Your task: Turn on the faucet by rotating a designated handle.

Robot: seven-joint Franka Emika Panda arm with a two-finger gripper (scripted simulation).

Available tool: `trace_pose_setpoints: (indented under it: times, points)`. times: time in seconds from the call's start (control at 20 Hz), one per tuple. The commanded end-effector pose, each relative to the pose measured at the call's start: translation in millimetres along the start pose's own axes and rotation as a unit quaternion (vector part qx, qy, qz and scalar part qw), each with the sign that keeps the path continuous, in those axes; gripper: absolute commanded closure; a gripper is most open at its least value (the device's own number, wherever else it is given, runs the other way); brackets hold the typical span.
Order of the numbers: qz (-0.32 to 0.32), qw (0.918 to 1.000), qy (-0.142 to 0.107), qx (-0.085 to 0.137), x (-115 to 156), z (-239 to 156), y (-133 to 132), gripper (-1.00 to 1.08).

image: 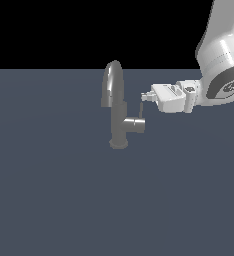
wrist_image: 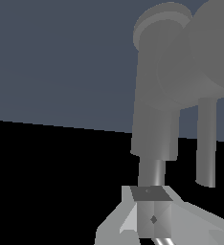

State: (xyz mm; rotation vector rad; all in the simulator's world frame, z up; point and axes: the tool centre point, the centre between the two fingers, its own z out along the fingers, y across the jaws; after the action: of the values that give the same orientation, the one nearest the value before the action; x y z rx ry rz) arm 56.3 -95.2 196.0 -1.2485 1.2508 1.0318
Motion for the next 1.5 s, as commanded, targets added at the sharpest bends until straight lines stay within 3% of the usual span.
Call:
trace_pose_setpoints:
  times: [0.0, 0.4, 0.7, 1.45]
  points:
    - [0.018, 0.9995, -0.016, 0.019, 13.3, 2.0, -0.4, 1.08]
    - [0.048, 0.9969, -0.04, 0.048, 34.8, 7.1, 1.0, 1.08]
    - [0.049, 0.9968, -0.041, 0.049, 35.7, 7.4, 1.2, 1.08]
    - [0.048, 0.9968, -0.041, 0.049, 22.9, 11.0, 41.3, 1.08]
